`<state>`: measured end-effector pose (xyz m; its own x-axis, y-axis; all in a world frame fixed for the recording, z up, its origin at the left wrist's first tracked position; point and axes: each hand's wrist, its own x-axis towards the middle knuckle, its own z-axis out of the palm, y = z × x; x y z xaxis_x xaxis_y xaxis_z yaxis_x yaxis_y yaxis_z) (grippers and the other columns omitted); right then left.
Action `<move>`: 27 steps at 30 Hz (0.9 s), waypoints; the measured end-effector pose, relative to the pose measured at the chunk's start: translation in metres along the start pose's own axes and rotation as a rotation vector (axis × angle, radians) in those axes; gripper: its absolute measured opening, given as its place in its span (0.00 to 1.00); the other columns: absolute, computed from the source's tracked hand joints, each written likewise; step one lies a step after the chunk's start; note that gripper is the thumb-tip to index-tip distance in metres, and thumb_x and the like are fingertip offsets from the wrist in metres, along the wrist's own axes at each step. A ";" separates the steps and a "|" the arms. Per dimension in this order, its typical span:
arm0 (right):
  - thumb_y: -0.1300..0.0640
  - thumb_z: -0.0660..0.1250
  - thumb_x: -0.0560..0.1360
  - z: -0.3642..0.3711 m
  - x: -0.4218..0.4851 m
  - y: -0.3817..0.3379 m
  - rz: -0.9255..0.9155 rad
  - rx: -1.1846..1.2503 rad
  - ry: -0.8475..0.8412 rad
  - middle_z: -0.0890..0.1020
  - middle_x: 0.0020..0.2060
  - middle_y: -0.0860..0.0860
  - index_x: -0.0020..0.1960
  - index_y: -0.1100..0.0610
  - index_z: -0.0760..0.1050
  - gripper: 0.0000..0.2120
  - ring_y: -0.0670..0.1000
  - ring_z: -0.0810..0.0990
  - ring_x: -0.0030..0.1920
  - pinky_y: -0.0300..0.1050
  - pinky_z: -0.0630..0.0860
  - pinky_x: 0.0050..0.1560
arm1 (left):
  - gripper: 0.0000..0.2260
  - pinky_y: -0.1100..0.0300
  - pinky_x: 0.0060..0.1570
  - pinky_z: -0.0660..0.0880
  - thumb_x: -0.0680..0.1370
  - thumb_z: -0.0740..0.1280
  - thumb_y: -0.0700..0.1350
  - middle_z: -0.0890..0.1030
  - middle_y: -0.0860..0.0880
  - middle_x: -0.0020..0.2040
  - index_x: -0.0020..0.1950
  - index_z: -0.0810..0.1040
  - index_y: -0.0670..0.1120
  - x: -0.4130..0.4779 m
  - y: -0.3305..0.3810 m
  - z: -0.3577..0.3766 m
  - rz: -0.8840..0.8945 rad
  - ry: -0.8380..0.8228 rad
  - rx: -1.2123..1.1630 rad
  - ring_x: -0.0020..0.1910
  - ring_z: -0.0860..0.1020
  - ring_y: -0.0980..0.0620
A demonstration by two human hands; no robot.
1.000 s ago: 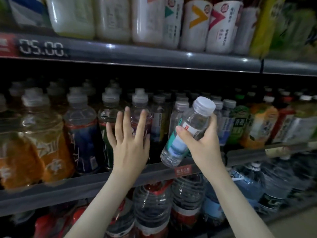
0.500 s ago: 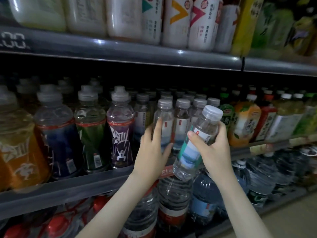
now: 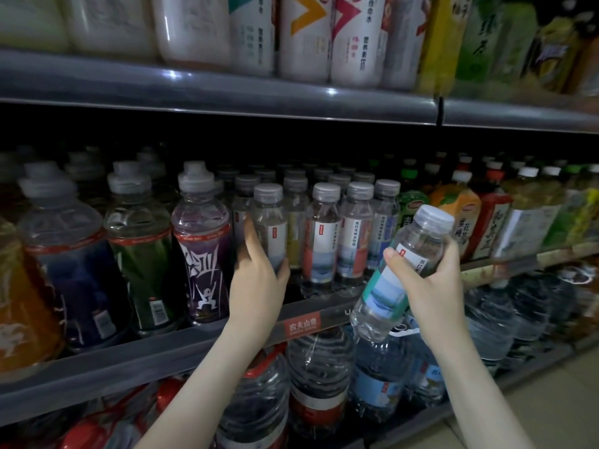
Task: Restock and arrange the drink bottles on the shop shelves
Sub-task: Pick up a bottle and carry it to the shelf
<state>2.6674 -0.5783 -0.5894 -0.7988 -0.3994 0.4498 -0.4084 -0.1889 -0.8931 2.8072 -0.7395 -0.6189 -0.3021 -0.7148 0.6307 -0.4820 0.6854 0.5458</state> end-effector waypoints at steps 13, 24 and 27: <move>0.53 0.75 0.69 0.034 -0.009 -0.002 -0.003 0.071 -0.073 0.80 0.53 0.43 0.63 0.49 0.68 0.26 0.42 0.79 0.53 0.48 0.77 0.55 | 0.34 0.75 0.35 0.70 0.78 0.66 0.45 0.78 0.50 0.56 0.77 0.49 0.42 -0.003 -0.014 -0.018 -0.138 -0.241 -0.334 0.39 0.75 0.63; 0.53 0.75 0.70 0.027 -0.012 -0.002 -0.019 0.067 -0.097 0.79 0.53 0.41 0.64 0.48 0.67 0.27 0.40 0.78 0.53 0.46 0.76 0.54 | 0.36 0.51 0.57 0.75 0.76 0.65 0.35 0.57 0.33 0.74 0.77 0.47 0.41 -0.017 -0.012 0.000 0.236 -0.047 0.225 0.66 0.68 0.35; 0.53 0.75 0.69 0.026 -0.012 -0.001 -0.016 0.066 -0.110 0.79 0.52 0.41 0.63 0.48 0.68 0.26 0.40 0.79 0.53 0.48 0.77 0.55 | 0.44 0.49 0.39 0.79 0.70 0.76 0.47 0.68 0.31 0.67 0.77 0.51 0.46 -0.007 -0.002 0.000 0.177 0.025 0.174 0.51 0.77 0.32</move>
<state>2.6890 -0.5969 -0.5946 -0.7375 -0.4914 0.4633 -0.3877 -0.2537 -0.8862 2.8104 -0.7361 -0.6248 -0.3747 -0.5808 0.7227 -0.5589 0.7634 0.3238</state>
